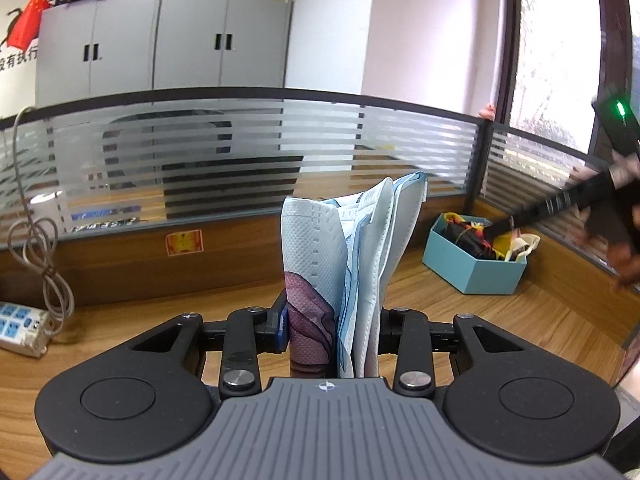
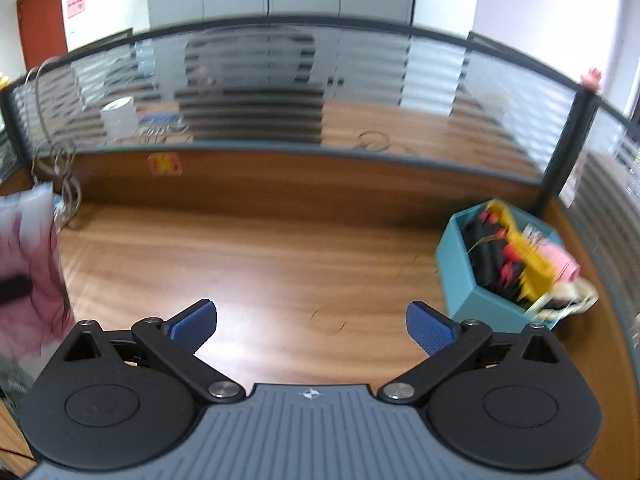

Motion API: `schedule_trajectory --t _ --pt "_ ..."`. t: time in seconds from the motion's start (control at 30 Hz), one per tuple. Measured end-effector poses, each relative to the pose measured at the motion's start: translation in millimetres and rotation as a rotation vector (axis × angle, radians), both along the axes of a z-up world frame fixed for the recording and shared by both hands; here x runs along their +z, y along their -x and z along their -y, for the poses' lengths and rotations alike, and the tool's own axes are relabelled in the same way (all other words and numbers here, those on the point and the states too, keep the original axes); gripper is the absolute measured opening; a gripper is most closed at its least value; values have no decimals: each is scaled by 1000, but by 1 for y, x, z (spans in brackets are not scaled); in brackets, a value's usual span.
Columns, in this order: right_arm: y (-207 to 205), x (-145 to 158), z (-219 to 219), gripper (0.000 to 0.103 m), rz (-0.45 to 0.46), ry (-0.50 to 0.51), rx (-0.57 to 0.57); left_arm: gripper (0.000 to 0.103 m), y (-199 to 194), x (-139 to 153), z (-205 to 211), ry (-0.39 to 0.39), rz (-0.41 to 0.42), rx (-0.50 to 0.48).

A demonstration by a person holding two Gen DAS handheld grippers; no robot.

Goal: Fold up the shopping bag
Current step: 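Open the right tool and swing it toward the light-blue box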

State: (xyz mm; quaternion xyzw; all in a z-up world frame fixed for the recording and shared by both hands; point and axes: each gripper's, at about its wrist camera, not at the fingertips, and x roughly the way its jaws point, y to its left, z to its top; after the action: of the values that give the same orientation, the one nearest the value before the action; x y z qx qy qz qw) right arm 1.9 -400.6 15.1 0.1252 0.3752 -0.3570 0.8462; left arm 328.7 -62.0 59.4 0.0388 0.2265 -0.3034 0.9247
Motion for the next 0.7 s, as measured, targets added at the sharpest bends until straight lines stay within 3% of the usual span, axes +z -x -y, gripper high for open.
schedule_trajectory --t 0.2,0.33,0.47,0.7 --pt "0 50 37 103 59 -54 -58 38 -13 31 9 -25 -55 3" --pt "-2 66 82 103 48 -185 -136 38 -25 55 10 -11 -108 4" --pt "-4 66 116 103 73 -294 -178 38 -31 69 10 12 -104 18" --pt "-12 24 146 103 92 -208 -180 38 -39 57 11 52 -105 57"
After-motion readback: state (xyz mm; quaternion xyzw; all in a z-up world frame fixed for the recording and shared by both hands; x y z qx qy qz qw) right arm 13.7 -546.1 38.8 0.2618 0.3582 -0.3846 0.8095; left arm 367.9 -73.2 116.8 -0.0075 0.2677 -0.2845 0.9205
